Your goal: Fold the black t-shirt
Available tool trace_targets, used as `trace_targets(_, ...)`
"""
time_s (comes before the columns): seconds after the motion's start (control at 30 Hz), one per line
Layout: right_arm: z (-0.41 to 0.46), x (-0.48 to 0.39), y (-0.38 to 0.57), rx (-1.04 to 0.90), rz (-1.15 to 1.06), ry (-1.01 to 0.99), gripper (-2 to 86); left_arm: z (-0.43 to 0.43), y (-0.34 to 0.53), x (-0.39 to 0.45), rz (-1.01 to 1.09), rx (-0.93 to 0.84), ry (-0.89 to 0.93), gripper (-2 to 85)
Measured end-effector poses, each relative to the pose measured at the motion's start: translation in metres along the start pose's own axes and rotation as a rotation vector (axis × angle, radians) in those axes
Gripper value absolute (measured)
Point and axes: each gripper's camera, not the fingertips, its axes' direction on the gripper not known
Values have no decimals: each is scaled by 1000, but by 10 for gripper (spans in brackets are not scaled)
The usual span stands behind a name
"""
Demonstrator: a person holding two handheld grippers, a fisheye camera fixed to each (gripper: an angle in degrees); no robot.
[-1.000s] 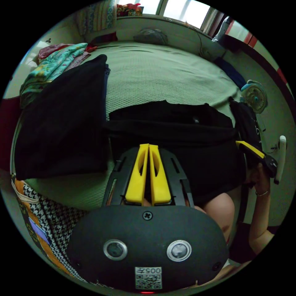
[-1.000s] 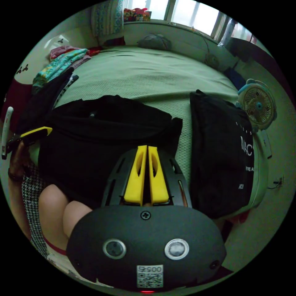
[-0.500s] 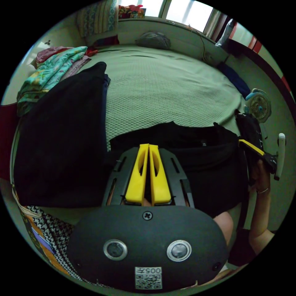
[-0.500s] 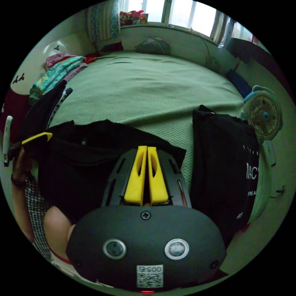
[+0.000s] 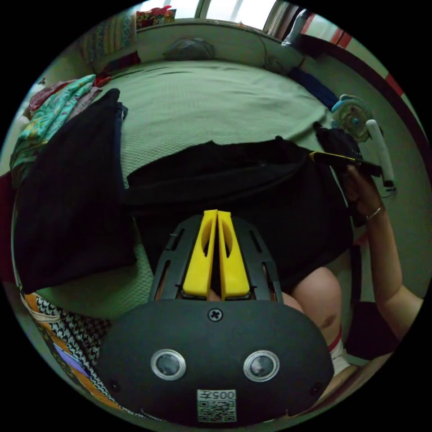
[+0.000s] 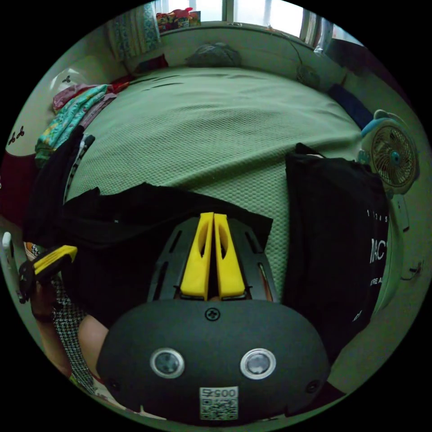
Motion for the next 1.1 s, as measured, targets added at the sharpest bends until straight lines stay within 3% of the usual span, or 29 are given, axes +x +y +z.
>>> trace_targets(0.4, -27, 3, 11, 60, -10, -4, -10, 6, -35, 7, -103, 78, -104, -2)
trace_targets(0.67, -36, -47, 72, 42, -294, -105, -10, 4, -19, 46, -46, 87, -123, -2)
trace_targets(0.93, -30, -75, 79, 21, -378, -164, -10, 22, 2, 94, -2, 42, -51, -3)
trace_targets(1.1, -38, -71, 67, 54, -318, -158, -10, 32, 3, 122, 34, 31, -51, -3)
